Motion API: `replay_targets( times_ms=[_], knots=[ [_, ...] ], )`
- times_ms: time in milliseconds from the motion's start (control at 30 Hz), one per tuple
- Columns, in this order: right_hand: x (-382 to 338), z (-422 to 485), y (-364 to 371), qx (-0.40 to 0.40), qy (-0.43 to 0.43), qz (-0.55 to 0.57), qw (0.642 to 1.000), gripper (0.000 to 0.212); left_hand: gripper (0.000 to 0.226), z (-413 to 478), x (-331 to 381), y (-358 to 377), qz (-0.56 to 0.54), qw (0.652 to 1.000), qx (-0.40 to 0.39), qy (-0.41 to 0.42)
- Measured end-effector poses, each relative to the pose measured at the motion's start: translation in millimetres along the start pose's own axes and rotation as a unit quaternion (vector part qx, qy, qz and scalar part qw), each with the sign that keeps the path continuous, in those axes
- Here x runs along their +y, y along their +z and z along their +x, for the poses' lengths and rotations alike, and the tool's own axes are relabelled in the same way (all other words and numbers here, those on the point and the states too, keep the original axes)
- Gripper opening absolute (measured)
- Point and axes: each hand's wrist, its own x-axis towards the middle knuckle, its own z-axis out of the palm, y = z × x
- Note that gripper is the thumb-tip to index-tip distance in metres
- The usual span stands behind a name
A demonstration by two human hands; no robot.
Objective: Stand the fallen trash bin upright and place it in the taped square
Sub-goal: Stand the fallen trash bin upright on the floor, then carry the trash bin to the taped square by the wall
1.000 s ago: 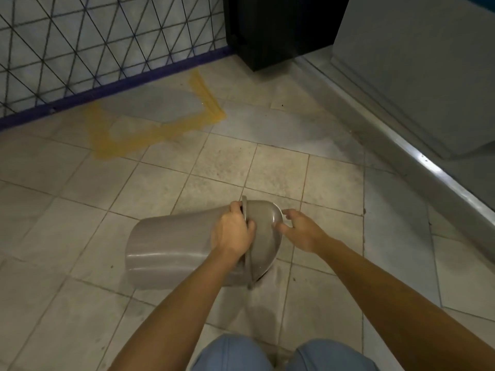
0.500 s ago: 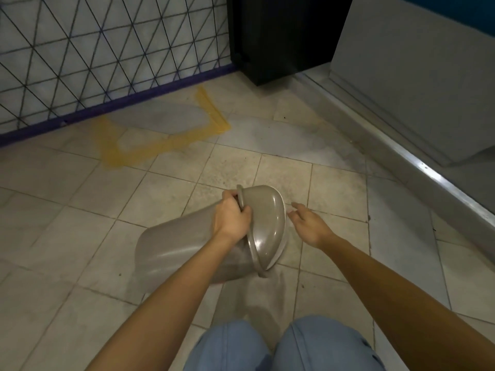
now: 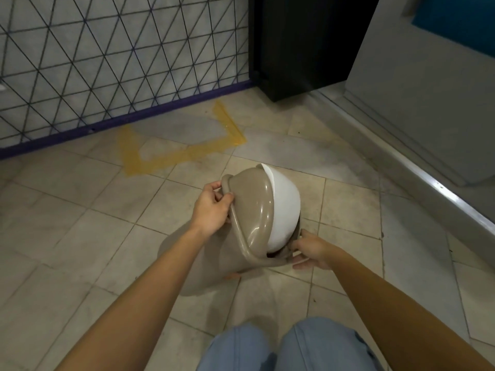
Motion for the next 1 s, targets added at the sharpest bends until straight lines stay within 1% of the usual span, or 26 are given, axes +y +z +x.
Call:
replay_targets(
  times_ms=[67,200,367,467,567,633,767,867,1000],
  knots=[
    [-3.6,-1.5,1.3,-0.006,-0.007,0.022,1.0,0.046,0.038,2.6,-2.1,-4.7,-0.009,1.0,0.009,0.0],
    [-7.8,-3.9,2.2,-0.012,-0.018,0.029,0.999,0.044,0.039,4.1,-6.1,-13.4,-0.023,0.999,0.022,0.0],
    [-19.7,-13.4,0.2,0.017,-0.035,0.024,0.999,0.043,0.032,0.6,-7.3,-29.5,-0.057,0.998,0.038,-0.006],
    [-30.9,-21.0,-4.8,0.024,-0.057,0.023,0.998,0.044,0.031,0.7,-8.1,-42.4,-0.079,0.996,0.044,-0.021],
    [-45.1,-28.8,-10.7,0.011,-0.089,0.016,0.996,0.048,0.033,2.2,-13.4,-52.6,-0.077,0.995,0.045,-0.032],
    [-54.8,-33.4,-12.6,0.003,-0.107,0.004,0.994,0.053,0.034,1.1,-19.0,-57.6,-0.068,0.996,0.046,-0.04],
    [-67.5,-37.5,-9.7,0.017,-0.131,-0.044,0.99,0.059,0.037,-3.2,-29.5,-62.5,-0.064,0.996,0.04,-0.051],
    [-71.1,-38.5,-2.5,0.019,-0.141,-0.084,0.986,0.061,0.039,-6.8,-34.9,-65.3,-0.051,0.996,0.042,-0.059],
    [-69.2,-37.7,4.9,0.012,-0.146,-0.105,0.984,0.067,0.04,-8.6,-41.1,-68.8,-0.049,0.995,0.048,-0.07]
  ],
)
